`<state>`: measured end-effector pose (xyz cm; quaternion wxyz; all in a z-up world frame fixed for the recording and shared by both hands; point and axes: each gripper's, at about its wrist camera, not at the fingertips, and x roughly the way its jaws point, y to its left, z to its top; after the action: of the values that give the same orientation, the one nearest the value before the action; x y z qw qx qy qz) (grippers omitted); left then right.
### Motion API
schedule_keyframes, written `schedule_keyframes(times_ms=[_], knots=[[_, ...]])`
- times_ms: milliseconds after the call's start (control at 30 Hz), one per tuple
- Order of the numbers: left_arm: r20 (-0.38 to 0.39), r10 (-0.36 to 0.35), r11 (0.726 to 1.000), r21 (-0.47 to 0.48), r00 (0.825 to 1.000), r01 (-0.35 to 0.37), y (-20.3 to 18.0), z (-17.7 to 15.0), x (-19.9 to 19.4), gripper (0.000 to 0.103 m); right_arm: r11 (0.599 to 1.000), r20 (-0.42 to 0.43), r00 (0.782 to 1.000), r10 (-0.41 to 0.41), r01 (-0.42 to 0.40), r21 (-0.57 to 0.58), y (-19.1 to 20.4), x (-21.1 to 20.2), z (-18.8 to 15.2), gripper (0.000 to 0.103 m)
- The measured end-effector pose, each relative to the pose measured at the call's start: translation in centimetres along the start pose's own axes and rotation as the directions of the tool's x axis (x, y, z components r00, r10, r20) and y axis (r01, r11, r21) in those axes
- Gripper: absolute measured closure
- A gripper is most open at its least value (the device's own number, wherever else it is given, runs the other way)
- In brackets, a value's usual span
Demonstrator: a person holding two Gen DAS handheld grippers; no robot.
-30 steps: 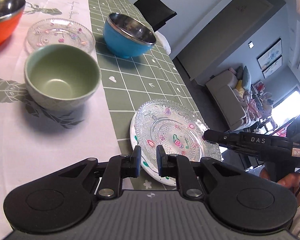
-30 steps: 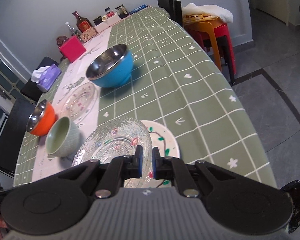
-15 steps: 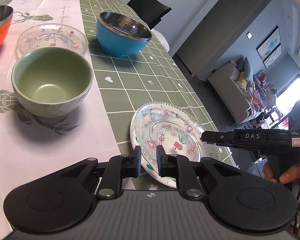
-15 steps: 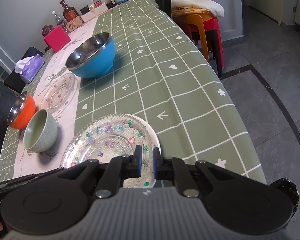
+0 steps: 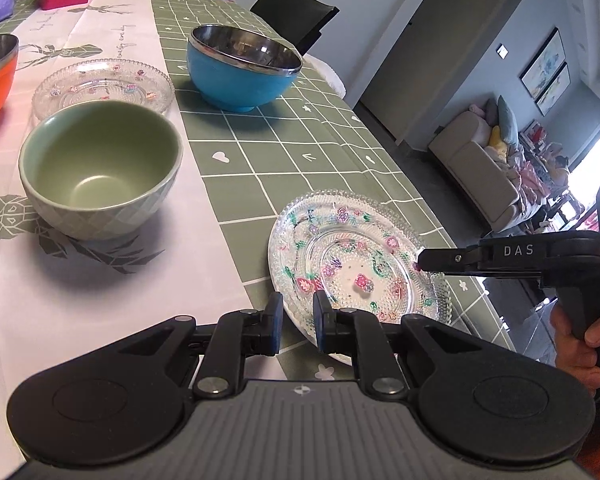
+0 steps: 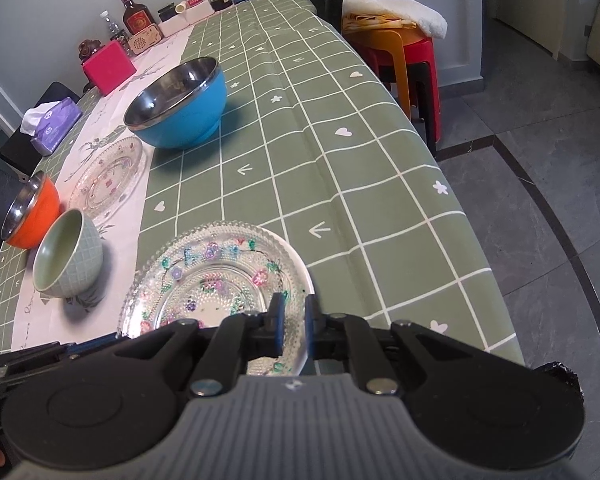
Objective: Organize plates and bowls
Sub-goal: 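Lower the glass plate onto the Fruity plate and open the left gripper, then move the left gripper to the second glass plate beside the orange bowl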
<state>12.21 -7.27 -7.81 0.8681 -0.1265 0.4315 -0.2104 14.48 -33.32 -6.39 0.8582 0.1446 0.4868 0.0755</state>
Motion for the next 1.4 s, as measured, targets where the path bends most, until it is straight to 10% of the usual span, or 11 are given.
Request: schedule_keyframes(times_ms=[333, 567, 1400], knots=[[0.03, 0.012, 1.0, 0.01, 0.999, -0.013, -0.1, -0.2, -0.3, 0.085, 1.0, 0.025, 1.0, -0.008, 0.008, -0.011, 0.4, -0.2, 0.2, 0.088], [0.117, 0.054, 0.998, 0.017, 0.992, -0.056, -0.7, -0.1, -1.9, 0.056, 1.0, 0.05, 0.999, -0.007, 0.008, -0.027, 0.8, -0.7, 0.1, 0.068], [0.224, 0.172, 0.98, 0.061, 0.959, -0.19, 3.2, 3.5, -11.6, 0.047, 0.929, 0.087, 0.971, 0.222, -0.183, -0.322, 11.2, -2.1, -1.7, 0.041]])
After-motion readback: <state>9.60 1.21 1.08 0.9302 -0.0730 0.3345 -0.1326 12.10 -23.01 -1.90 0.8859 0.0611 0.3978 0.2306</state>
